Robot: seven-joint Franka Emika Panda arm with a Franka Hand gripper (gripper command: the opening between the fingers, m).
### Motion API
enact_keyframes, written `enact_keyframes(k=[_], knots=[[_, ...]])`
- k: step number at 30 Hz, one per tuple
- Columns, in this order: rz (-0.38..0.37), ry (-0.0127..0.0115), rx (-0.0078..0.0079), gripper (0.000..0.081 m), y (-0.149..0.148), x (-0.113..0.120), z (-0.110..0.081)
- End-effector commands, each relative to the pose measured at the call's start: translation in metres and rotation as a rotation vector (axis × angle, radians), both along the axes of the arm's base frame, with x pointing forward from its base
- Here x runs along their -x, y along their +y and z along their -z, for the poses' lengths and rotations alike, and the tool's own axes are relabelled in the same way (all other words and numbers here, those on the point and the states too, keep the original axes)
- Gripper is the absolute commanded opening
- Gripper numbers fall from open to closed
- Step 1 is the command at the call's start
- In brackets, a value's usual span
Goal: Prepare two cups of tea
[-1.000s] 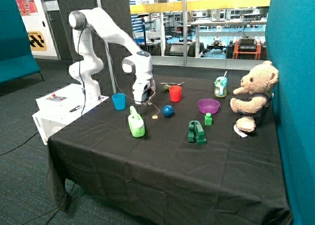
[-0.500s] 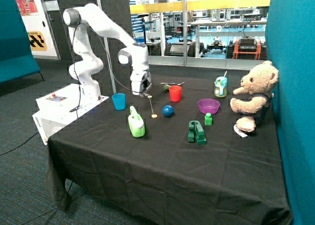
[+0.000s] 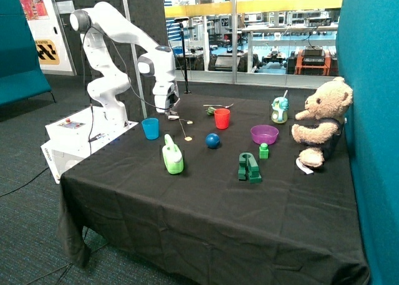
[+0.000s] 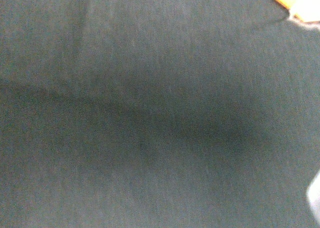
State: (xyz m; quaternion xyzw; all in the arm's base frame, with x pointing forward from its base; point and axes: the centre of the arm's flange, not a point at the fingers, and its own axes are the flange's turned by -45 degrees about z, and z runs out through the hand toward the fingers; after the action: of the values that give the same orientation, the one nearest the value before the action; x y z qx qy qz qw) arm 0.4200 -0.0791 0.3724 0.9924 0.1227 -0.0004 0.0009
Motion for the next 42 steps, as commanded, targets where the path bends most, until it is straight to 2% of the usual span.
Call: enact_keyframes(k=[1,6,25,42], knots=[[-0.013,-0.0006,-0.0018,0.0,-0.021,0.043,-0.011],[-0.025,-0.0006,-0.0018,0.0,-0.034,0.055,-0.011],[-0.03,-0.0006,-0.0018,0.0,-0.068,0.075,-0.012],[-0.037,-0.0006,-0.0018,0.0,-0.069,0.084,0.003]])
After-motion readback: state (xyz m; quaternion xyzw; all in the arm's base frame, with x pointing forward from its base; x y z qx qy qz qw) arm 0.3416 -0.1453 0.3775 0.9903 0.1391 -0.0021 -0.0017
